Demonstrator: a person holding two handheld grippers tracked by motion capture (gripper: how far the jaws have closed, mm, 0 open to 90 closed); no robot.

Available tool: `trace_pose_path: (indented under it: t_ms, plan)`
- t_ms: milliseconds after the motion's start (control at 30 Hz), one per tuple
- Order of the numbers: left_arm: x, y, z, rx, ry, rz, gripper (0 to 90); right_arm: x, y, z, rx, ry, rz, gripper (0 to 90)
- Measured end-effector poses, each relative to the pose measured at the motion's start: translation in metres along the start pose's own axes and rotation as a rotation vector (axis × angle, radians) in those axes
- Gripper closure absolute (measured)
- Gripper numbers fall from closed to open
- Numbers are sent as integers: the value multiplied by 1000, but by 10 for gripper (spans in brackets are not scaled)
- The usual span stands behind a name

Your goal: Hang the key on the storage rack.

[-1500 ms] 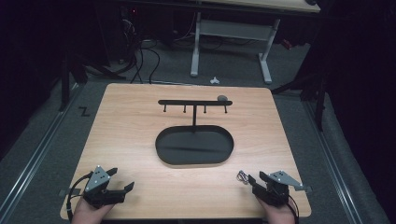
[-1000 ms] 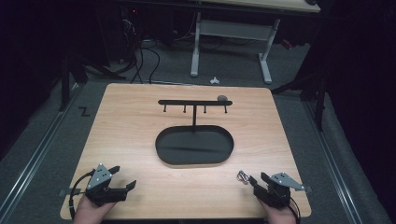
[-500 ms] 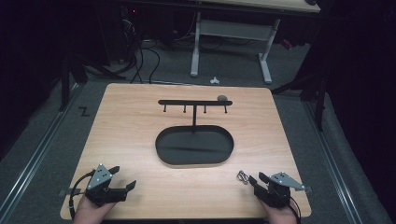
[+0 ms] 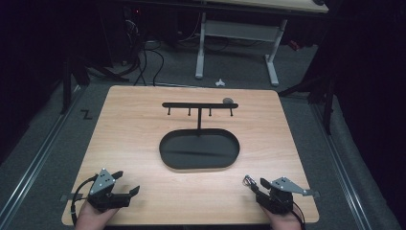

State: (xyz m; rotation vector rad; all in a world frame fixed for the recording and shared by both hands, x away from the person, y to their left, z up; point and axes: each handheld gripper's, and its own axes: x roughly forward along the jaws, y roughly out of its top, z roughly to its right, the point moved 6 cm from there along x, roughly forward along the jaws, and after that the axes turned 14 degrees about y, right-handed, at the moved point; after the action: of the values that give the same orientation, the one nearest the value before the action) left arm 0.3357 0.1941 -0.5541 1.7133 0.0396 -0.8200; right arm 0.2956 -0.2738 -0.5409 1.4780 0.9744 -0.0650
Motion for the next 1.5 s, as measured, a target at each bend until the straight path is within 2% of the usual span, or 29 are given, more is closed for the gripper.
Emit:
trace_pose_path:
  t_ms: [100, 167, 333, 567, 633, 733, 767, 1000, 1033, 1133, 1500]
  plan:
    - [0, 0, 1, 4, -3, -3, 149, 1, -1, -2, 3, 5, -14, 552]
    - [1, 0, 1, 5, -2, -3, 149, 2, 0, -4, -25, -3, -39, 552]
    - [1, 0, 1, 9, -6, -6, 148, 0, 0, -6, -44, -21, -109, 545]
    - [1, 0, 1, 7, -6, -7, 149, -1, -3, -3, -15, -30, -143, 531]
    - [0, -1, 0, 8, -3, -9, 149, -2, -2, -1, -17, -36, -173, 524]
    - [-1, -3, -1, 1, 0, -10, 149, -3, 0, 2, -11, -40, -186, 519]
    - [-2, -3, -2, -2, 1, -9, 149, -3, 1, 3, 4, -40, -196, 513]
    - [-4, -3, -4, -13, 0, -3, 149, -3, 2, 4, -2, -48, -258, 498]
    - [-4, -3, -5, -15, -1, -2, 149, -1, 0, 4, 1, -46, -285, 495]
    - [-5, -2, -6, -19, -4, 2, 149, 0, -2, 4, -4, -49, -317, 494]
    - [-5, -2, -5, -20, -8, 4, 149, 1, 2, 4, -3, -36, -391, 495]
